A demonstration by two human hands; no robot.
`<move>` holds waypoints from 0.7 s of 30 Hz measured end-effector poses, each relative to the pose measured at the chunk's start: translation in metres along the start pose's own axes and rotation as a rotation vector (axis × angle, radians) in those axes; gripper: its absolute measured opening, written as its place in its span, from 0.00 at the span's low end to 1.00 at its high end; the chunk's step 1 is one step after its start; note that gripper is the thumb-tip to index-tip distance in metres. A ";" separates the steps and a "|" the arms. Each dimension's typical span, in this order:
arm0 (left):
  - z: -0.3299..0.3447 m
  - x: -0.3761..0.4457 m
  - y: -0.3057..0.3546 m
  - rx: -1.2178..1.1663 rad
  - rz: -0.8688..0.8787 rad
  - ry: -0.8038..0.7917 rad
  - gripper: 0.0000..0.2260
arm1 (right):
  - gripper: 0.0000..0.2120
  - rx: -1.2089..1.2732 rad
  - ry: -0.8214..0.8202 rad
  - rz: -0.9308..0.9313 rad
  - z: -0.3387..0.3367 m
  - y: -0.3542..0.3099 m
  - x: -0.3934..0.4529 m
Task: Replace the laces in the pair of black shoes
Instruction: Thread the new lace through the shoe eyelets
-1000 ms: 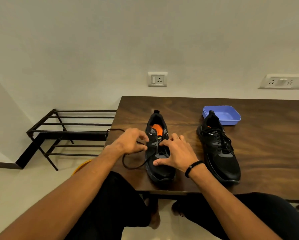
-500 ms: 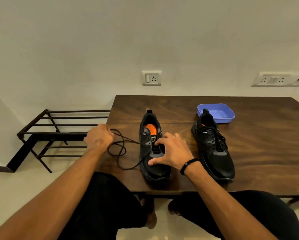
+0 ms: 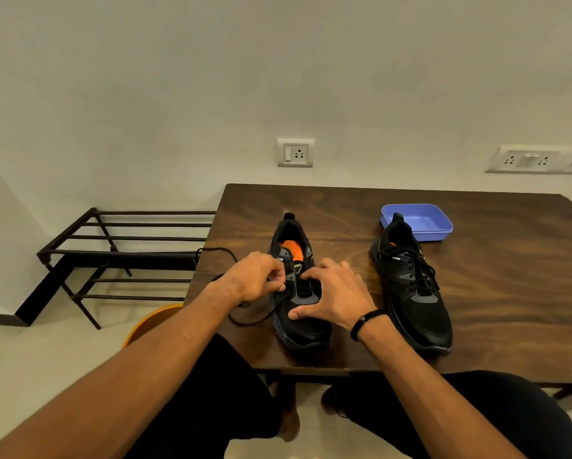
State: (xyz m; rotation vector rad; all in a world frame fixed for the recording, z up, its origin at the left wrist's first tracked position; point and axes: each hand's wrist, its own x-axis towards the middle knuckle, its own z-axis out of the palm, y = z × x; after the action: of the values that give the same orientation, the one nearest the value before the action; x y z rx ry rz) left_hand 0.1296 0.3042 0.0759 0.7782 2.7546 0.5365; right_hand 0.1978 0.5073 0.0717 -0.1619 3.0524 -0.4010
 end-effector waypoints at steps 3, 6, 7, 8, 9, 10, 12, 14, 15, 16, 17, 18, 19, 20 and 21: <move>0.000 0.002 0.005 0.103 -0.054 0.000 0.06 | 0.42 -0.027 0.001 0.015 0.000 0.000 0.000; -0.004 0.000 0.009 0.200 -0.084 0.023 0.05 | 0.42 -0.037 0.004 0.027 -0.001 -0.001 0.000; -0.005 0.000 0.010 0.213 -0.099 0.026 0.05 | 0.42 -0.038 0.006 0.030 -0.001 0.000 -0.001; -0.006 0.000 0.010 0.220 -0.117 0.031 0.05 | 0.42 -0.032 0.006 0.033 -0.003 0.000 -0.001; -0.006 0.001 0.010 0.221 -0.135 0.038 0.05 | 0.42 -0.019 0.000 0.040 -0.004 0.002 -0.002; -0.005 0.001 0.009 0.213 -0.161 0.042 0.05 | 0.41 0.008 -0.010 0.046 -0.005 0.005 -0.002; -0.004 0.000 0.006 0.157 -0.244 0.062 0.06 | 0.41 0.091 -0.046 0.060 -0.007 0.009 -0.002; -0.004 -0.005 0.002 0.056 -0.349 0.083 0.09 | 0.41 0.176 -0.086 0.060 -0.008 0.013 -0.001; -0.005 -0.009 0.001 0.005 -0.401 0.060 0.12 | 0.42 0.219 -0.116 0.054 -0.010 0.014 0.000; -0.006 -0.012 0.002 -0.045 -0.434 0.000 0.14 | 0.42 0.261 -0.155 0.044 -0.013 0.014 0.000; -0.006 -0.016 0.004 -0.084 -0.442 -0.101 0.13 | 0.43 0.302 -0.190 0.027 -0.015 0.013 0.000; -0.005 -0.018 0.007 -0.110 -0.423 -0.212 0.12 | 0.43 0.342 -0.208 0.018 -0.017 0.011 0.000; -0.004 -0.019 0.010 -0.126 -0.399 -0.302 0.12 | 0.41 0.389 -0.203 0.023 -0.018 0.009 0.001; -0.002 -0.018 0.016 -0.128 -0.385 -0.347 0.13 | 0.39 0.443 -0.179 0.046 -0.018 0.008 0.002; -0.001 -0.019 0.021 -0.125 -0.379 -0.353 0.13 | 0.35 0.500 -0.147 0.076 -0.019 0.007 0.002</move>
State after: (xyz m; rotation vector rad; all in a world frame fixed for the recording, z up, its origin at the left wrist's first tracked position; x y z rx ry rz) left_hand 0.1542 0.3103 0.0877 0.2754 2.4252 0.4376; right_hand 0.1934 0.5187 0.0878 -0.0461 2.7012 -1.0684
